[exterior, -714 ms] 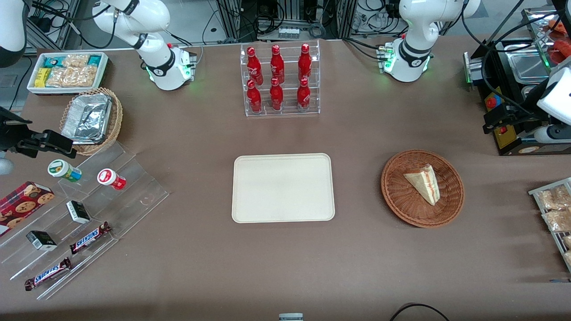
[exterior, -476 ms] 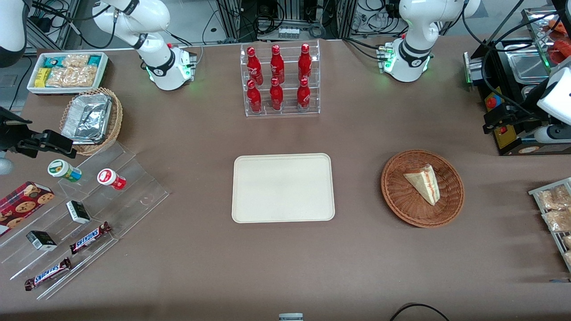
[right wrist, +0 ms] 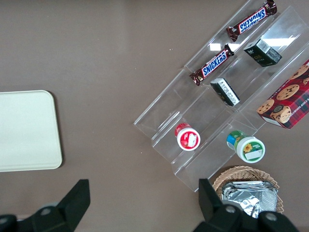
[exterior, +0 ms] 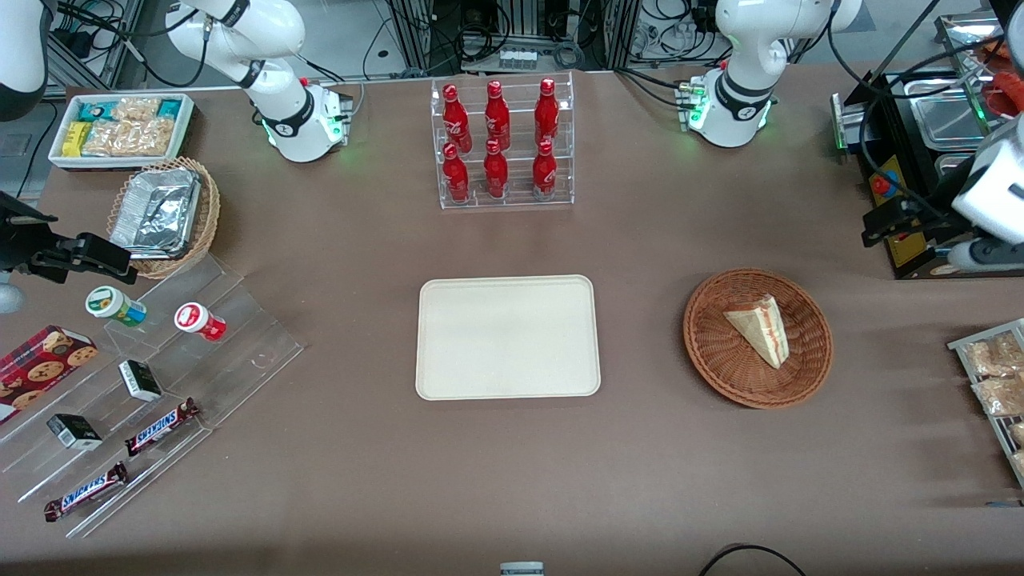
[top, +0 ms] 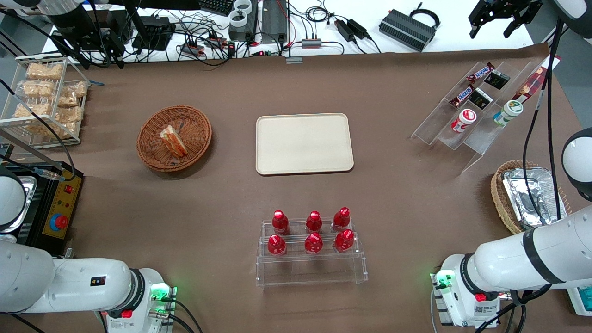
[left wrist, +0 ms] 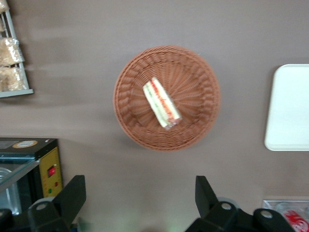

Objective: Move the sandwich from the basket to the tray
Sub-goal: 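Move the left gripper toward the wicker basket with the sandwich, then lower the open left gripper over the wrapped sandwich in the basket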

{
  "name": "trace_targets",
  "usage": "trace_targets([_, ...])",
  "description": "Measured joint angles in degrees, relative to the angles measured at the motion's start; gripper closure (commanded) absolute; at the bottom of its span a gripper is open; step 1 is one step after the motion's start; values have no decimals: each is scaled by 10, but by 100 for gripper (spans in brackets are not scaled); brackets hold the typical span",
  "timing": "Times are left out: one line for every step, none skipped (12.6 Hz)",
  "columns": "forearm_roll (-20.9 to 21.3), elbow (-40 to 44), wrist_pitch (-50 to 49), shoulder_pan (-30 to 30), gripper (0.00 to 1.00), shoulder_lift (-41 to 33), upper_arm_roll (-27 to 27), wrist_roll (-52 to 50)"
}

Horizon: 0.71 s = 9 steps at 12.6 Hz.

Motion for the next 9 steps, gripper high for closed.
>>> trace_targets([8, -15, 19, 0, 0, 5, 0, -24])
trace_targets([9, -34, 45, -1, 0, 9, -1, -60])
trace_targets([10, -54, 69, -5, 0, 11, -3, -86])
trace_targets([11, -76, 92, -10, 0, 12, -4, -102])
trace_targets([11, -99, 116, -14, 0, 13, -4, -110])
trace_targets([11, -123, 144, -15, 0, 13, -4, -113])
trace_targets([11, -148, 171, -16, 0, 14, -4, -115])
trace_targets([11, -171, 194, -16, 0, 16, -4, -115])
trace_targets([11, -193, 214, -15, 0, 17, -4, -116])
